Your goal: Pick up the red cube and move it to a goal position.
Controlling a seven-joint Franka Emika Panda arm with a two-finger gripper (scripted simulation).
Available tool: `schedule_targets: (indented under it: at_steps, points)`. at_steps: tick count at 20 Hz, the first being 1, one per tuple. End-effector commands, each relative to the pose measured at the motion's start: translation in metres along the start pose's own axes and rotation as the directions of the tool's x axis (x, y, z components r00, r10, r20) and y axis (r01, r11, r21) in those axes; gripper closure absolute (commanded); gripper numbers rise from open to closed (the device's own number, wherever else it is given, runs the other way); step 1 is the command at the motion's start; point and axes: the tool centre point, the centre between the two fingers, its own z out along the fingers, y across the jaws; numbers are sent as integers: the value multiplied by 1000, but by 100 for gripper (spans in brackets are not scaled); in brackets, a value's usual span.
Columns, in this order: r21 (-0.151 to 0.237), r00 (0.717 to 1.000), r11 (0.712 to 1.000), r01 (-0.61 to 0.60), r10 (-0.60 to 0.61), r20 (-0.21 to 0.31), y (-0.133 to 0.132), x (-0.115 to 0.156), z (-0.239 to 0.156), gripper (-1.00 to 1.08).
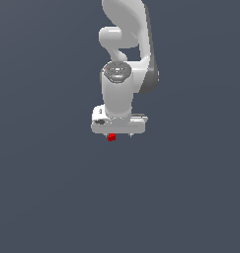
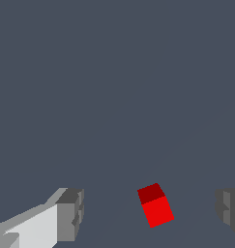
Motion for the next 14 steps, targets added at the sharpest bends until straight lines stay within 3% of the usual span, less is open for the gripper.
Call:
schedule_targets:
  at_steps: [1,14]
  points:
    - [0,1000,1000,0,0,0,0,0,0,-92]
    - [-2,997,997,83,-83,-6,6,-23,32,-92]
